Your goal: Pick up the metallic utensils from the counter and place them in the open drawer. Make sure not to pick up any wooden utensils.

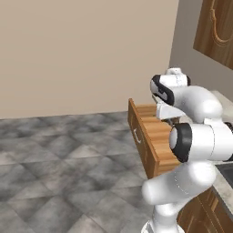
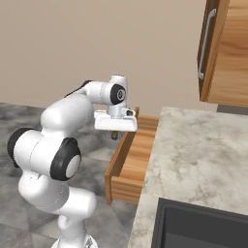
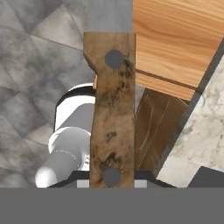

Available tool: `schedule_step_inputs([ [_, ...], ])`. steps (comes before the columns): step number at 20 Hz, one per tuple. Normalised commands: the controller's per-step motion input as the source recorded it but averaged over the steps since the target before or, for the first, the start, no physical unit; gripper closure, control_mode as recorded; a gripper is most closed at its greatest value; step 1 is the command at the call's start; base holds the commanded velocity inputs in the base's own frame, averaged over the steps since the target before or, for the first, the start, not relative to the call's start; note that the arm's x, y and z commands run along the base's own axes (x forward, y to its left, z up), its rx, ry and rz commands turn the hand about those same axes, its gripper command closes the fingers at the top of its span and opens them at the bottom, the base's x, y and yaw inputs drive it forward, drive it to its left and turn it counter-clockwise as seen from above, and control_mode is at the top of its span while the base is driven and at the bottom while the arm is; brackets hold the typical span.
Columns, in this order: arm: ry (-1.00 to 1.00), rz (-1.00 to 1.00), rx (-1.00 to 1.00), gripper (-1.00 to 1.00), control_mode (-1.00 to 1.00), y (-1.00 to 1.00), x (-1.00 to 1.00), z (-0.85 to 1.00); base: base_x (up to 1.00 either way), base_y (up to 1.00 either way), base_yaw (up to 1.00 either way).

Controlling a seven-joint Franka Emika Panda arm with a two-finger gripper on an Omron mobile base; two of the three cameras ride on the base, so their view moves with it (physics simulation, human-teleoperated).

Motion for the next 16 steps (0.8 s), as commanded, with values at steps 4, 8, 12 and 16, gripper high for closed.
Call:
schedule_step_inputs([
  [4, -0.20, 0.20, 0.14, 1.00, -1.00, -0.08, 0.49, -0.56, 0.00, 0.00, 0.00],
  [8, -0.29, 0.23, 0.15, 1.00, -1.00, 0.00, 0.36, -0.34, 0.00, 0.00, 0.00],
  [12, -0.22, 0.15, 0.12, 1.00, -1.00, -0.12, 0.55, -0.64, 0.00, 0.00, 0.00],
  [16, -0.12, 0.00, 0.05, 1.00, -1.00, -0.23, 0.49, -0.81, 0.00, 0.00, 0.00],
])
